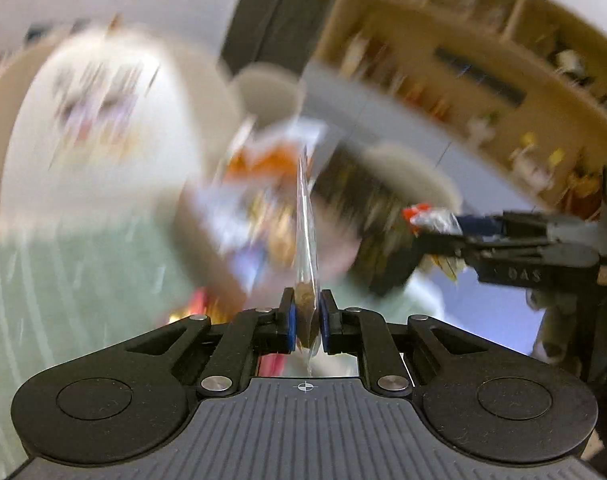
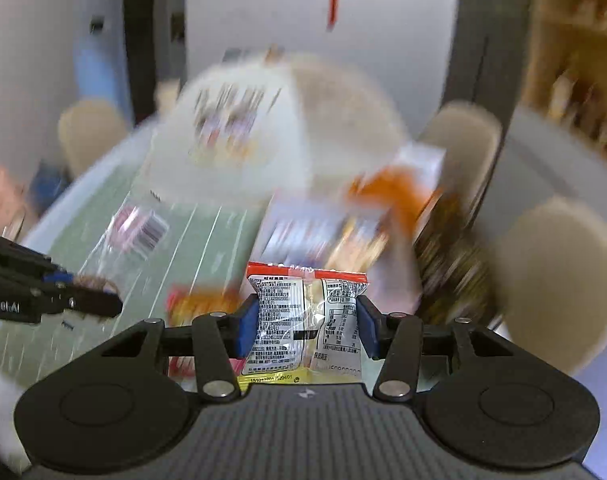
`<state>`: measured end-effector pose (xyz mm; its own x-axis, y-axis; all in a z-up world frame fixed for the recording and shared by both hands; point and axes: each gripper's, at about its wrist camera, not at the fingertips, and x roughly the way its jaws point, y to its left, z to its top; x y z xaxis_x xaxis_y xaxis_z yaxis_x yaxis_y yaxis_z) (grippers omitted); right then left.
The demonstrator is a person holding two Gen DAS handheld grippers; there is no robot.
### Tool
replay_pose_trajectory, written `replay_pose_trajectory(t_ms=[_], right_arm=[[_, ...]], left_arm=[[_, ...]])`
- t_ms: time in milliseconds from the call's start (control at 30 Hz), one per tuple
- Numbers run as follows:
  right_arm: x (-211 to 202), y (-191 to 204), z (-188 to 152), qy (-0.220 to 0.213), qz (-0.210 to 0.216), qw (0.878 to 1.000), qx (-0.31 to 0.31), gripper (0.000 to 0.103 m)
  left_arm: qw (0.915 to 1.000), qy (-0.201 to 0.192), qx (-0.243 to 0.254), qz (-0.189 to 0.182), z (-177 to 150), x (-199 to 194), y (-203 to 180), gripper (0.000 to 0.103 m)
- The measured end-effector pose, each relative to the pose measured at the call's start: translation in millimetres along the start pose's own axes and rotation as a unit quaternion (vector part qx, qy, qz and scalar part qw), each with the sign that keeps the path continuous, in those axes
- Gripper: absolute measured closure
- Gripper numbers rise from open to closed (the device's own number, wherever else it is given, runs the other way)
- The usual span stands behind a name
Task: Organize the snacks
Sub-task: 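Carry the clear stick pack into the box with the left gripper while the right carries a white pack there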
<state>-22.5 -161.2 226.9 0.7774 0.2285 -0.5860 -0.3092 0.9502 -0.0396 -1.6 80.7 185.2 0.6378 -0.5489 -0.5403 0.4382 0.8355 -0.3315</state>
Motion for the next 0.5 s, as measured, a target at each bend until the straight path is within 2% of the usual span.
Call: replay_pose_trajectory(t_ms=[100,167,267,333,433,500], right_arm=[[-11.0,-22.6,28.5,-0.044,-0.021,0.999,0.017,0.053],[-10.1,-31.8,37.9,-0.058,-0.033,0.998,0.021,0.053],[3.0,-42.8,40.4,-0.045,-0.014,0.998,0.033,0.053],[15.0,-46.2,35.8,-0.023,-0.013,0.999,0.037,0.053],[22.3,-48.6,23.5,-0.007,-0.020,0.999,0.027,0.053],[27.8,-51.3,19.7,-0.003,-0.008,1.000,0.023,0.053]], left_arm=[[0.9993,-0.034,0.011,0.007,40.9,28.0,-7.4,0.087],[0.9992,-0.035,-0.006,0.018,64.2,61.9,-5.6,0.085],[0.9988,-0.002,-0.048,-0.005,82.6,128.4,14.5,0.082],[0.9948,-0.002,-0.099,0.026,77.4,156.4,30.9,0.082],[0.9810,-0.046,-0.181,0.053,64.8,142.9,44.7,0.082],[0.9747,-0.048,-0.208,0.065,54.3,125.8,54.0,0.082]])
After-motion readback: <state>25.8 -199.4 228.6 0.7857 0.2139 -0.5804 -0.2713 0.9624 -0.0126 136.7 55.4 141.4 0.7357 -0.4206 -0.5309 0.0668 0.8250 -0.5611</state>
